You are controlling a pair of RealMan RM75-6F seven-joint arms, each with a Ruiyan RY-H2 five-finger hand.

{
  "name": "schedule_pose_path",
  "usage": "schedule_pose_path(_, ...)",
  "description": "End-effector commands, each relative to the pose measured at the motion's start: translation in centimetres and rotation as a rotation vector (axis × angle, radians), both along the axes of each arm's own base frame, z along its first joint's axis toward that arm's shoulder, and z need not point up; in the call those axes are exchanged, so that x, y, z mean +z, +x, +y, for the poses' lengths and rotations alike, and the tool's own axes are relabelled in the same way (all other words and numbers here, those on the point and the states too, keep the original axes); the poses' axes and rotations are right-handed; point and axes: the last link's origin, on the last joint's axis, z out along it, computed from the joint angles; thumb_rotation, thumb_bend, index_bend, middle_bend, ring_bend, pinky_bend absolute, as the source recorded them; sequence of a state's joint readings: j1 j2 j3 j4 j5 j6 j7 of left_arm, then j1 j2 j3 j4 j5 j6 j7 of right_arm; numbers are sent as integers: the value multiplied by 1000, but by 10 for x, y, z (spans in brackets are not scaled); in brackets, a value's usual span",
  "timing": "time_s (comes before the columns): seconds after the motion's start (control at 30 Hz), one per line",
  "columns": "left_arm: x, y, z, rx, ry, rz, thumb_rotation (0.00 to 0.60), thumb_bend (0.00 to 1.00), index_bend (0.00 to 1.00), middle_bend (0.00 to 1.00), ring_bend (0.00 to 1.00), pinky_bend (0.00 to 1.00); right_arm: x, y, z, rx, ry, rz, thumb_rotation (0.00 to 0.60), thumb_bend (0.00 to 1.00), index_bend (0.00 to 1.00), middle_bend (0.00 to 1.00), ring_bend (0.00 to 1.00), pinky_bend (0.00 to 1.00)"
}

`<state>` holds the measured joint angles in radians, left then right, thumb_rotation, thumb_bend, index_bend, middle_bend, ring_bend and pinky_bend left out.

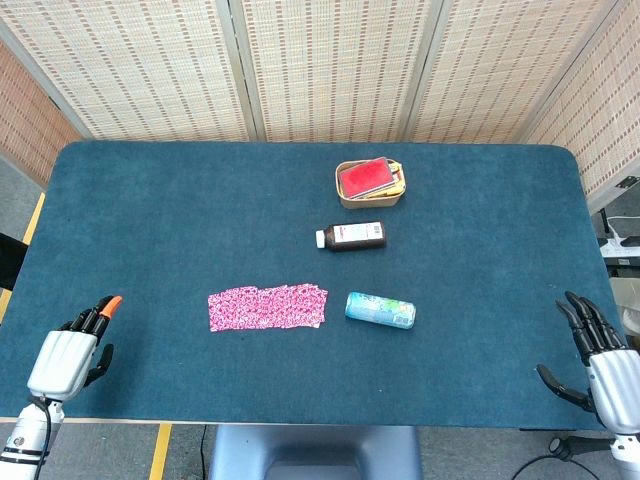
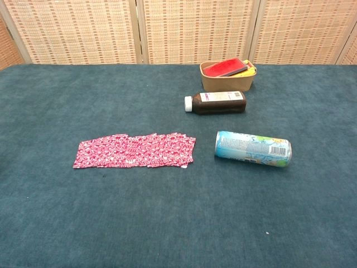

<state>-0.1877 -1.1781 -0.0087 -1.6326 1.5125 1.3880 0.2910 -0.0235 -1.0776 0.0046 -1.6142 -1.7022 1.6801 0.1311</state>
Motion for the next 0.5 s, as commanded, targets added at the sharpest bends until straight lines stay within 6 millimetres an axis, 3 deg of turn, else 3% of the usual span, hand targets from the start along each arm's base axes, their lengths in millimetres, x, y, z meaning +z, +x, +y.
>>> schedule_pose_path(0.03, 0, 0, 0, 1, -1, 0, 600, 535, 16, 107, 234, 500, 0, 0, 0, 0, -1, 0, 600, 188, 0, 0, 0, 210)
schedule_pose_path(0.27, -3, 0, 3, -11, 0, 3, 600, 553, 1, 155, 280, 508, -1, 1, 1, 8, -1, -2, 600, 188, 0, 0, 0, 210)
schedule_pose_path(0.3, -5, 1, 5, -18, -1, 5, 600, 582, 0, 209, 324, 519, -1, 1, 1, 8, -2, -2, 600, 188, 0, 0, 0, 210)
schedule_pose_path(0.43, -22, 1, 14, -35, -62, 51, 600, 785, 0, 607, 606, 632, 0, 0, 0, 4, -6, -6, 600, 188, 0, 0, 0, 210)
schedule_pose_path(0.5, -30, 3, 18, -38, -100, 69, 600, 834, 0, 676, 673, 663, 1, 1, 1, 6, -8, -10, 600, 188, 0, 0, 0, 210)
